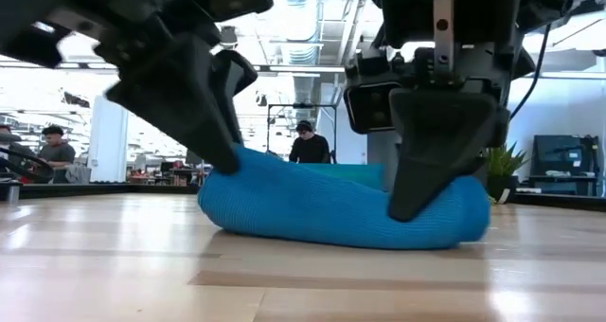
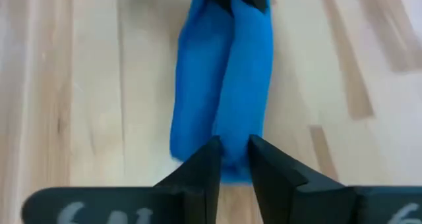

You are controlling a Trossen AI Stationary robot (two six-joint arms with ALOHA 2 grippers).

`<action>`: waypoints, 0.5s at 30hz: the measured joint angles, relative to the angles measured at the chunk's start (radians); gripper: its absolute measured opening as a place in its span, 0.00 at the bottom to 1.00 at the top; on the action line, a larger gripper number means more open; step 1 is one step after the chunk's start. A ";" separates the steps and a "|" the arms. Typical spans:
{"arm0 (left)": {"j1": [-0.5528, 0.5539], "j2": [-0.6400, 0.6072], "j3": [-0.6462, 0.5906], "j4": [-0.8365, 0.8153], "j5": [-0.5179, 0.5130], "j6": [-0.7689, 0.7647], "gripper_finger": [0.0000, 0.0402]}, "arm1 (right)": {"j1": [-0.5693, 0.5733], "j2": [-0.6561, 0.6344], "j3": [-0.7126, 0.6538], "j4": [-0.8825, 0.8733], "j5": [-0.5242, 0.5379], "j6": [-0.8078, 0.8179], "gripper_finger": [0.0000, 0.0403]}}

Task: Roll microfiber towels into tight, uniform cylinder then place into a basket
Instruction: Roll the blue microfiber towel

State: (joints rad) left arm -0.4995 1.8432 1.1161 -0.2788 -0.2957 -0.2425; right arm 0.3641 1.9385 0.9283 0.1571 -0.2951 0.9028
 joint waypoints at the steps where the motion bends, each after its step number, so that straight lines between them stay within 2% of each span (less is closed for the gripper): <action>1: 0.000 -0.008 0.000 -0.016 0.013 0.010 0.18 | -0.001 0.000 0.000 -0.004 -0.011 0.014 0.08; 5: -0.008 -0.029 0.000 -0.095 0.067 0.022 0.22 | -0.011 0.000 0.000 -0.011 -0.013 0.073 0.08; 9: -0.033 -0.030 -0.001 -0.115 0.056 0.027 0.23 | -0.025 0.000 0.000 -0.013 -0.014 0.117 0.10; 11: -0.054 -0.030 -0.001 -0.115 0.008 0.051 0.22 | -0.035 0.000 0.000 -0.018 -0.019 0.126 0.10; 15: -0.112 -0.030 -0.001 -0.092 -0.168 0.116 0.19 | -0.051 -0.001 -0.001 -0.019 -0.029 0.133 0.08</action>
State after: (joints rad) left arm -0.6112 1.8133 1.1149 -0.3711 -0.4640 -0.1263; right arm 0.3134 1.9379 0.9276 0.1383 -0.3239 1.0353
